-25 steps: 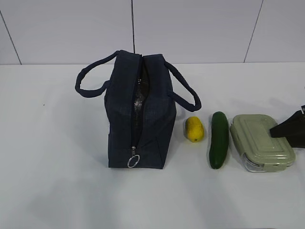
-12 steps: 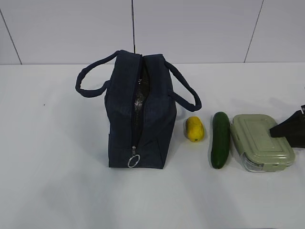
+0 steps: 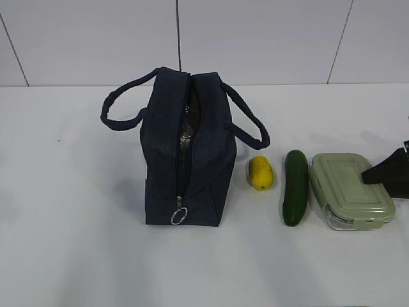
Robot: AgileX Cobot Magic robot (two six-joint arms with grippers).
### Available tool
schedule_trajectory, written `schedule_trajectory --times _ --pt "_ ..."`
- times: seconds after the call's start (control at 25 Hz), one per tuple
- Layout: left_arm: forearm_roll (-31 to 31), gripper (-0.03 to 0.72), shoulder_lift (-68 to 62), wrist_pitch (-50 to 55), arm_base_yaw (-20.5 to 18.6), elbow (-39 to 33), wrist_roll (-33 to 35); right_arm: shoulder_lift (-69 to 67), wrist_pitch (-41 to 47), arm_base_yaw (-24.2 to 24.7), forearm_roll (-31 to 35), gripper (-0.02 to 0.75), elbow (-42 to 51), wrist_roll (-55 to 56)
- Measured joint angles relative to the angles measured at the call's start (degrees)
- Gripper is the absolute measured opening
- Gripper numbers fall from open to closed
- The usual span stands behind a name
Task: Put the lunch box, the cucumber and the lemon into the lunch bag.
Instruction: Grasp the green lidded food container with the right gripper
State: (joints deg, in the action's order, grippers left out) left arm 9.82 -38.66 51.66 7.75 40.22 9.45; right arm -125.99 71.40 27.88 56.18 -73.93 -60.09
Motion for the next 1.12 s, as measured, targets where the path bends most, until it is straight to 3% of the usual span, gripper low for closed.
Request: schedule_trajectory --times 0.28,0.48,0.64,1.12 --pt "8.6 0.274 -19.65 -0.55 3.56 10.35 0.9 0.0 0.0 -0.08 0.17 0.379 0.0 0.0" --pt "10.11 0.284 -33.11 0.02 8.35 19.59 1.39 0.0 0.0 -0.08 0.31 0.379 0.0 0.0" --pt "10.32 0.347 -43.6 0.12 11.14 27.73 1.51 0.0 0.0 -0.08 0.4 0.379 0.0 0.0" --pt "11.96 0.383 -65.08 7.09 11.71 53.67 1.51 0.0 0.0 -0.08 0.44 0.378 0.0 0.0"
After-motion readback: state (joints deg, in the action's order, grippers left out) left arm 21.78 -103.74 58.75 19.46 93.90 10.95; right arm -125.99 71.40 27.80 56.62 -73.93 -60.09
